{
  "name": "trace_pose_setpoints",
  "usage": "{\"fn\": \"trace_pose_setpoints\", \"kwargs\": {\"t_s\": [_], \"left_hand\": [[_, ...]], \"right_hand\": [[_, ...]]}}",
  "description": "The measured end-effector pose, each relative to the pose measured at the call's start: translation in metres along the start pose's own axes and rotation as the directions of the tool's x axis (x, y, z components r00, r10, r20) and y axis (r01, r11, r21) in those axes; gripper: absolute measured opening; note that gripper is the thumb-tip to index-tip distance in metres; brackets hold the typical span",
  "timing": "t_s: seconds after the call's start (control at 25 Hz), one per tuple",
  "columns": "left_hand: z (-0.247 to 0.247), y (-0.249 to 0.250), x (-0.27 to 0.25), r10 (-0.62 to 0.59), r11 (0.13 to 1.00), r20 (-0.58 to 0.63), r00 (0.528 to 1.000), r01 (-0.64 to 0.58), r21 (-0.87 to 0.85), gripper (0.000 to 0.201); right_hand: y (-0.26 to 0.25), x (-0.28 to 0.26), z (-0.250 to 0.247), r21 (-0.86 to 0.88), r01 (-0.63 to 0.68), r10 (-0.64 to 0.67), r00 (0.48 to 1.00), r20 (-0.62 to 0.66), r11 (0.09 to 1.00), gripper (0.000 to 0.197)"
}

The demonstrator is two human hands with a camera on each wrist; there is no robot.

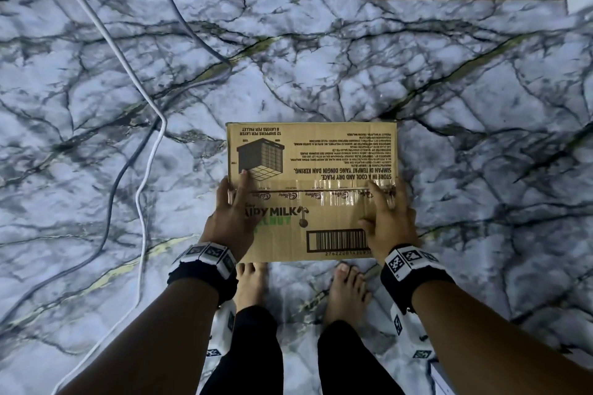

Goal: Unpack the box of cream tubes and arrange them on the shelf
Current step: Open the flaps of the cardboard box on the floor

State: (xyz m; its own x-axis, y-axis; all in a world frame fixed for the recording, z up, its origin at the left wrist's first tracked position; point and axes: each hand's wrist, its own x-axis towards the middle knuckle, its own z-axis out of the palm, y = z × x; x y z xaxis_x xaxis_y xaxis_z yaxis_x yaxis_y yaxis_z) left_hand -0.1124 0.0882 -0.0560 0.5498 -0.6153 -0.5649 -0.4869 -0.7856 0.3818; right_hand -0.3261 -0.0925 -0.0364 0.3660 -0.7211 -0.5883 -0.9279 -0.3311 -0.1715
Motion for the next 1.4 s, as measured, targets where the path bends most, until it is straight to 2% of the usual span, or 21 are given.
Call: {"fn": "trace_pose_setpoints", "kwargs": {"t_s": [0.16,0.32,0.4,0.52,0.76,0.88,1.0,1.08,1.2,1.32,1.4], "left_hand": [[0.002,0.008,-0.014,-0.028,1.000,-0.007,1.000,0.028,-0.013,0.082],[0.000,0.023,-0.021,-0.021,0.984,-0.204,0.979,-0.016,-0.177,0.065],[-0.008,0.033,-0.020,-0.070,0.968,-0.284,0.956,-0.003,-0.249,0.055],[-0.036,0.046,-0.011,-0.077,0.986,-0.361,0.929,0.017,-0.167,0.048],[-0.095,0.058,0.038,0.040,0.986,-0.459,0.888,-0.109,-0.125,0.045],[-0.111,0.059,0.065,0.105,0.981,-0.410,0.906,-0.162,-0.108,0.063],[-0.110,0.054,0.088,0.188,0.969,-0.325,0.927,-0.228,-0.091,0.092],[-0.104,0.050,0.100,0.214,0.964,-0.308,0.927,-0.251,-0.083,0.101],[-0.081,0.036,0.117,0.181,0.973,-0.232,0.956,-0.209,-0.101,0.098],[-0.062,0.025,0.121,0.144,0.986,-0.121,0.982,-0.152,-0.061,0.087],[-0.056,0.021,0.119,0.142,0.989,-0.104,0.984,-0.145,-0.021,0.081]], "right_hand": [[0.006,-0.009,0.006,0.036,0.014,-0.012,0.999,-0.036,0.999,0.070],[0.001,-0.011,-0.004,0.155,0.066,-0.041,0.986,-0.163,0.986,0.062],[-0.005,-0.012,-0.015,0.247,0.077,-0.024,0.977,-0.210,0.966,0.061],[-0.016,-0.006,-0.045,0.387,0.103,0.007,0.962,-0.273,0.916,0.055],[-0.035,0.038,-0.094,0.404,0.237,-0.061,0.913,-0.403,0.884,0.048],[-0.044,0.066,-0.103,0.393,0.234,-0.087,0.930,-0.357,0.889,0.054],[-0.044,0.095,-0.099,0.388,0.269,-0.132,0.929,-0.345,0.882,0.069],[-0.042,0.109,-0.094,0.389,0.275,-0.146,0.932,-0.331,0.879,0.080],[-0.036,0.126,-0.074,0.367,0.261,-0.158,0.945,-0.286,0.893,0.088],[-0.024,0.134,-0.059,0.288,0.201,-0.143,0.967,-0.211,0.936,0.081],[-0.015,0.133,-0.054,0.267,0.173,-0.116,0.970,-0.215,0.948,0.077]]}}
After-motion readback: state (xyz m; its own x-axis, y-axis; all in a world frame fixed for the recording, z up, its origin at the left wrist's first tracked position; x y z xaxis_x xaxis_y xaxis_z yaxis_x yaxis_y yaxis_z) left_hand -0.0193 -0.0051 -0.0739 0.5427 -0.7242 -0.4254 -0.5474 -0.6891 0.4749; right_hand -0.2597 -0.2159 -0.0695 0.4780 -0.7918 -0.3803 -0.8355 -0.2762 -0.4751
